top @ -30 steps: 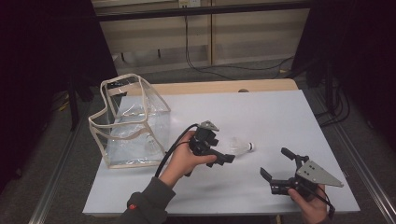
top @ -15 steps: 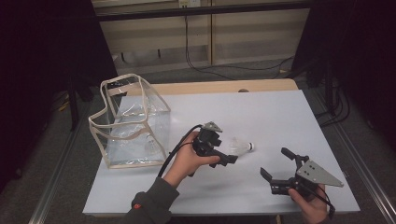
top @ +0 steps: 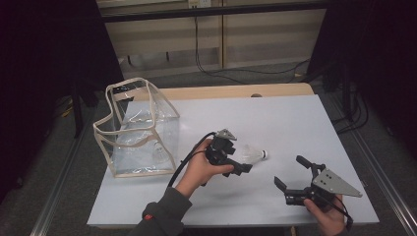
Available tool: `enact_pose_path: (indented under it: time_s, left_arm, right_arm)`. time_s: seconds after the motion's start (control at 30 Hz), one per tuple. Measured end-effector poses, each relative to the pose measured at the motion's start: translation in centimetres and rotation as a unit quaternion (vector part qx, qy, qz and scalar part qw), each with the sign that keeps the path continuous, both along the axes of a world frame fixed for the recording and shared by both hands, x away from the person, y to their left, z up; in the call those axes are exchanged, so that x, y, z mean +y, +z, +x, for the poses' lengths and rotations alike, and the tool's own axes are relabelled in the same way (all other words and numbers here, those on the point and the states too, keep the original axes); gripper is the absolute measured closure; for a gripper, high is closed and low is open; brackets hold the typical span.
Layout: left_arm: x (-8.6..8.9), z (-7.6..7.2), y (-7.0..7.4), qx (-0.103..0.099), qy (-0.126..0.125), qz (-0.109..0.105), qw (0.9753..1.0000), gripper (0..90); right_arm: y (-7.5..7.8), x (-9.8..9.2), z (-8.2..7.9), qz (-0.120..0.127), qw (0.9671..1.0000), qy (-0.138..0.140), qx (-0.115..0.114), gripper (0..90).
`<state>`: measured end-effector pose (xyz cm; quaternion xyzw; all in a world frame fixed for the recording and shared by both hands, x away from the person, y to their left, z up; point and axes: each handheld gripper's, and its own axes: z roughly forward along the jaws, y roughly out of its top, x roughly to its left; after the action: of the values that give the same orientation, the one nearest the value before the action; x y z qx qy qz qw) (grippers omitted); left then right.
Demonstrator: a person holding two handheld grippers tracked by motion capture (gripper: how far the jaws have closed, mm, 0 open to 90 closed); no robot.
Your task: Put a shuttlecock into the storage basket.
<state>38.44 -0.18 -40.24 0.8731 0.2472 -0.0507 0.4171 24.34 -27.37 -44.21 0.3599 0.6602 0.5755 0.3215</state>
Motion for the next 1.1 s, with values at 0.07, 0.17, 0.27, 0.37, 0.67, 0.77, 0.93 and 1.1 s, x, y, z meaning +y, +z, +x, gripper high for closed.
enact_pose_path:
  time_s: [0.07, 0.17, 0.27, 0.37, 0.67, 0.77, 0.93, 1.1]
  left_arm:
    - [-0.1, 0.0, -0.1, -0.001, 0.000, 0.001, 1.0000, 9.7]
    - [-0.2, 0.1, -0.3, 0.001, -0.001, 0.000, 1.0000, 9.8]
    - [-0.4, 0.1, -0.5, 0.001, -0.003, 0.001, 1.0000, 9.8]
    - [-0.5, 0.1, -0.6, -0.001, -0.003, 0.000, 1.0000, 9.8]
    - [-0.9, 0.2, -1.0, -0.007, -0.005, -0.002, 1.0000, 9.7]
    - [-1.0, 0.3, -1.1, -0.009, -0.005, -0.004, 0.9999, 10.6]
    - [-1.3, 0.4, -1.5, -0.011, -0.007, -0.003, 0.9999, 11.2]
    - [-1.5, 0.5, -1.8, -0.011, -0.007, -0.005, 0.9999, 13.3]
  right_arm:
    - [0.0, 0.0, 0.0, 0.000, 1.0000, -0.001, 0.001, 1.6]
    - [0.0, -0.1, 0.0, -0.001, 1.0000, -0.001, 0.002, 1.6]
    - [0.0, -0.2, 0.0, -0.002, 1.0000, -0.002, 0.000, 1.6]
    - [0.0, -0.1, 0.0, -0.001, 1.0000, -0.003, 0.000, 1.6]
    - [-0.1, -0.2, -0.1, -0.003, 1.0000, -0.002, 0.000, 1.6]
    - [0.0, -0.2, -0.1, -0.002, 1.0000, -0.002, 0.002, 1.6]
    - [-0.1, -0.2, -0.1, -0.004, 1.0000, -0.002, 0.001, 1.6]
    - [-0.1, -0.2, 0.0, -0.003, 1.0000, -0.002, 0.002, 1.6]
